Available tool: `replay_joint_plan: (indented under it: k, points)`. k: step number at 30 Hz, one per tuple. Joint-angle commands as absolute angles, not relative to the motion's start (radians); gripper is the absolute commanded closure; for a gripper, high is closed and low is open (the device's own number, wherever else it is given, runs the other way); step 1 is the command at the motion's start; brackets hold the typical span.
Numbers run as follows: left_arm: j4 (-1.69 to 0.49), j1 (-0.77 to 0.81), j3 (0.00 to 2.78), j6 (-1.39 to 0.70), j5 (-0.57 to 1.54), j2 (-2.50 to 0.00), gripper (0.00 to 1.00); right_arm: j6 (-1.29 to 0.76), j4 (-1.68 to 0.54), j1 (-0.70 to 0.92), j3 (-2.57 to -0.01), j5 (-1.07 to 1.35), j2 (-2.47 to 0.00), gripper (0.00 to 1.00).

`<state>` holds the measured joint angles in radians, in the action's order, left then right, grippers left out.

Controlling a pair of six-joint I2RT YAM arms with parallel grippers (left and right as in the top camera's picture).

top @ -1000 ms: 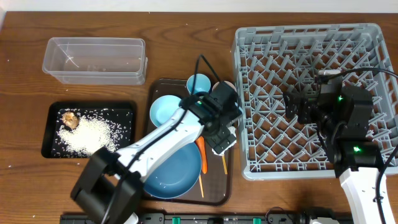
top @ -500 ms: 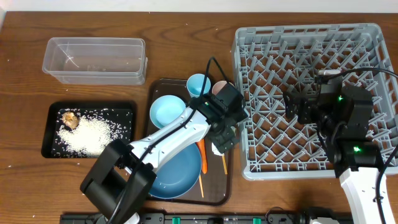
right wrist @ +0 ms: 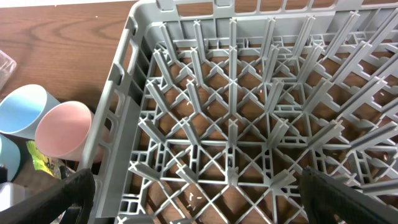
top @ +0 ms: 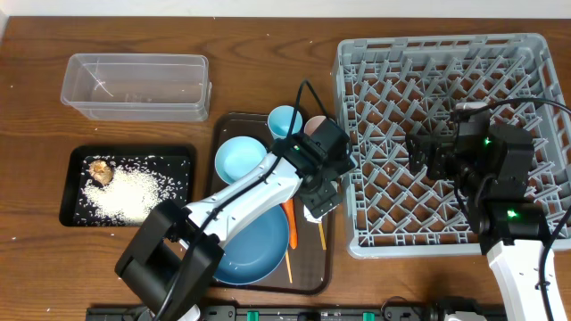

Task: Sort waste into correct bins and load items into the dishwasher rack
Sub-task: 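Grasp the white tissue beside the carrot with the left gripper, then carry the tissue left and drop it into the clear plastic bin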

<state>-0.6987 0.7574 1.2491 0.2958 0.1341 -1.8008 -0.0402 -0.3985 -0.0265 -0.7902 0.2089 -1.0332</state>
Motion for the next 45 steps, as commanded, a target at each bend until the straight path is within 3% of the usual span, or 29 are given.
replay_joint_plan:
  k: [1,6,12,25,34,39,41,45]
  points:
    - [-0.727,0.758,1.302,0.302,0.085,-1.810,0.09,-0.028,-0.390,-0.019,-0.809,0.206,-1.035,0.01]
    - [-0.737,0.748,1.303,0.340,0.017,-1.806,0.08,-0.028,-0.393,-0.019,-0.809,0.205,-1.035,0.01]
    - [-0.766,0.720,1.279,0.499,0.330,-1.814,0.08,-0.028,-0.425,-0.019,-0.809,0.205,-1.035,0.01]
    - [-0.752,0.657,1.266,0.704,0.325,-1.995,0.11,-0.006,-0.433,-0.019,-0.809,0.205,-1.035,0.01]
    - [-0.759,0.640,1.269,0.703,0.325,-1.977,0.52,-0.006,-0.422,-0.019,-0.809,0.199,-1.035,0.01]
    - [-0.793,0.640,1.282,0.686,0.325,-1.925,0.88,-0.006,-0.420,-0.019,-0.809,0.180,-1.035,0.01]
    - [-0.800,0.640,1.282,0.670,0.325,-1.892,0.94,-0.006,-0.419,-0.019,-0.809,0.180,-1.035,0.01]
    - [-0.803,0.640,1.282,0.652,0.321,-1.811,0.94,-0.006,-0.419,-0.019,-0.809,0.180,-1.035,0.01]
